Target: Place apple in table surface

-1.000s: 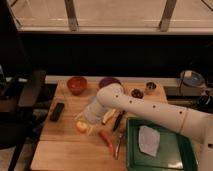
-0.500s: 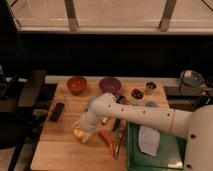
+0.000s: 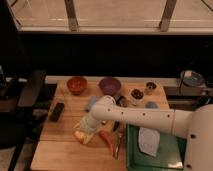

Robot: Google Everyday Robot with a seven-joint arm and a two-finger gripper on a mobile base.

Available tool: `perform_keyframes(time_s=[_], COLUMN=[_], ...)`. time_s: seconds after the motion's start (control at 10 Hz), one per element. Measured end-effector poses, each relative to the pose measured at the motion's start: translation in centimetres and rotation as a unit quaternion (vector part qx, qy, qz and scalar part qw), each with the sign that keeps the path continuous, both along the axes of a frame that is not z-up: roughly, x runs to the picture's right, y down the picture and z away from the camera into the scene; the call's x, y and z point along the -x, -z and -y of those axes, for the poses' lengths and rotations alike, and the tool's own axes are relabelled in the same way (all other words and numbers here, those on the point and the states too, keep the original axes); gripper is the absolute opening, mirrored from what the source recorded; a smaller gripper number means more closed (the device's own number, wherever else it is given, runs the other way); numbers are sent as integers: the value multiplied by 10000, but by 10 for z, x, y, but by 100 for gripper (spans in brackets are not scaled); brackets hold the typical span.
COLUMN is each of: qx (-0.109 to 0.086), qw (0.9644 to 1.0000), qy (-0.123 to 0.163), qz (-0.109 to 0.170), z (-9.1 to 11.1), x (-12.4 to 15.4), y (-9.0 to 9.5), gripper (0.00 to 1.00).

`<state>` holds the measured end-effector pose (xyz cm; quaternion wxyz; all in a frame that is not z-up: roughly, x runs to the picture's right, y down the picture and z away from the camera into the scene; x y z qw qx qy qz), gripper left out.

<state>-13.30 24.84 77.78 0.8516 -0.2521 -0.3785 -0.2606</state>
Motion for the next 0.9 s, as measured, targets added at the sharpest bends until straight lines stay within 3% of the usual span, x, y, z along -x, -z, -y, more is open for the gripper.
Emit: perform_keyframes(time_s=[0.1,0.4,0.9], qx=[53,353,375], qw=[10000,9987,9985], qy=[15,-26,-25], qz=[13,355,405], z=[-1,7,8], x=[0,-5,-4], y=[0,11,13], gripper=[63,66,66])
